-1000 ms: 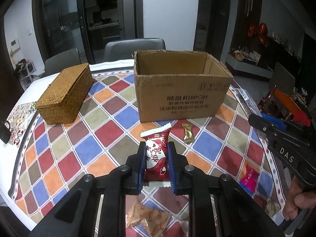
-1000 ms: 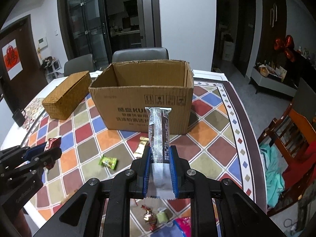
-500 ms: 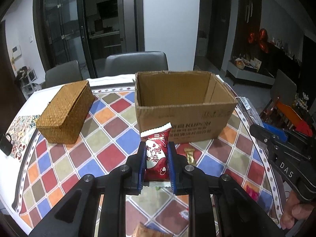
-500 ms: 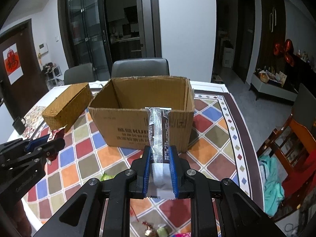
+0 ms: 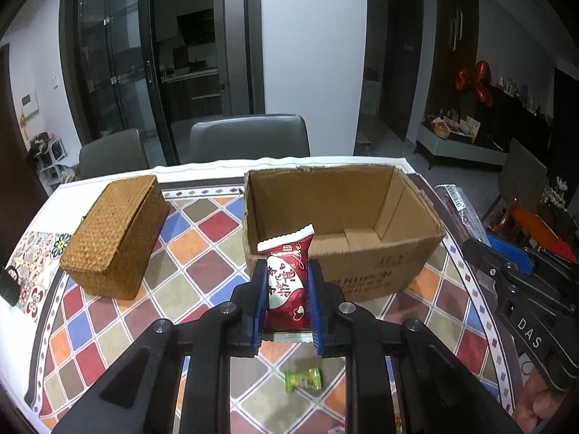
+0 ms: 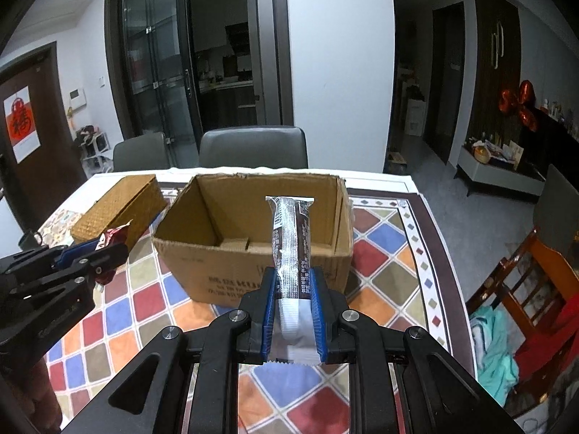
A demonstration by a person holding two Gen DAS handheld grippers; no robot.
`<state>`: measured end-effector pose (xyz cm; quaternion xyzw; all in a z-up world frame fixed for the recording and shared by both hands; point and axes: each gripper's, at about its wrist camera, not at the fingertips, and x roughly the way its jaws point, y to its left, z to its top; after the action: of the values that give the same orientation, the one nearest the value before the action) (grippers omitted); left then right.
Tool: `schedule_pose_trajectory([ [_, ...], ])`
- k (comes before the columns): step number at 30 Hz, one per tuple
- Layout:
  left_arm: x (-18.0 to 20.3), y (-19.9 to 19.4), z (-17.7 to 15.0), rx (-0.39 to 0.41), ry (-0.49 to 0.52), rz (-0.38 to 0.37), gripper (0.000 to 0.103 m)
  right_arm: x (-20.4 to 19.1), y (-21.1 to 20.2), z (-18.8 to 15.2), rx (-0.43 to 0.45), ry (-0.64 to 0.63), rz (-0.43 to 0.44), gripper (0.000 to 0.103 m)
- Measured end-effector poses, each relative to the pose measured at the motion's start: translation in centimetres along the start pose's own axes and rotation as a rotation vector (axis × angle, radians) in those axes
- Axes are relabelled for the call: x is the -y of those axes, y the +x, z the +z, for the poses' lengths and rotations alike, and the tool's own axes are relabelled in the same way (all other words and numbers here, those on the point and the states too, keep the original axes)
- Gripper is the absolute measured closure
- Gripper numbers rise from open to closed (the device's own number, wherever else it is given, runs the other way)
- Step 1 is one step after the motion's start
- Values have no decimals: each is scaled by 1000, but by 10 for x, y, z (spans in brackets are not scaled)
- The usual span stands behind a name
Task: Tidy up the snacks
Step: 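Carry both held bars up and over the open KUPOH cardboard box, then open both grippers to drop the bars into the cardboard box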
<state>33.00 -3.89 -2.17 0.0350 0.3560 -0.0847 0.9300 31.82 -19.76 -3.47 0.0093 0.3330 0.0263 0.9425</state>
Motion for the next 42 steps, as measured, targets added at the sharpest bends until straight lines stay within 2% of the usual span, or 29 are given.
schedule_pose_trajectory([
  [6, 2, 9, 19, 23, 15, 0, 82, 4, 9, 14, 11, 15, 3, 84],
  [24, 1, 49, 57, 28, 40, -20, 82, 9, 37, 55, 44, -1, -10, 84],
  [42, -8, 96, 83, 30, 41, 13, 81, 15, 90, 67, 6, 8, 17, 84],
])
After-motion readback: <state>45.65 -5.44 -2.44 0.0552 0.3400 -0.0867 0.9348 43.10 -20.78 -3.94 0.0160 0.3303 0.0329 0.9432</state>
